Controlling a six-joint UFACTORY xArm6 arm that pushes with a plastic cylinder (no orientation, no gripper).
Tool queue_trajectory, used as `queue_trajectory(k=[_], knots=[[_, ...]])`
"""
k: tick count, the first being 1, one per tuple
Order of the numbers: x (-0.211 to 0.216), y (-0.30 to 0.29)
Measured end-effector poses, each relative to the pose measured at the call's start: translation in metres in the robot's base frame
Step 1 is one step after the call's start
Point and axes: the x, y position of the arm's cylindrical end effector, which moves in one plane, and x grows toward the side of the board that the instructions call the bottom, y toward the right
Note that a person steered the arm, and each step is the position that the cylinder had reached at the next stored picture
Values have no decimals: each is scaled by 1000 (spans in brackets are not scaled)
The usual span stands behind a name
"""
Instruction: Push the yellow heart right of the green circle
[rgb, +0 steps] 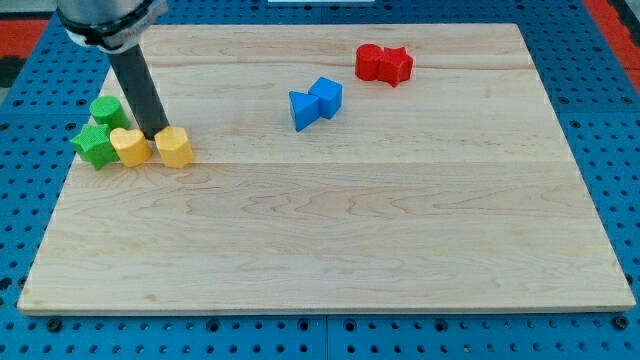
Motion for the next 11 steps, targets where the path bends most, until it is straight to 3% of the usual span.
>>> queue_trajectory(k=[2,3,4,6,10,11], knots=[[92,120],[118,57],[111,9],[61,-42],[-117,45],[-117,-22]])
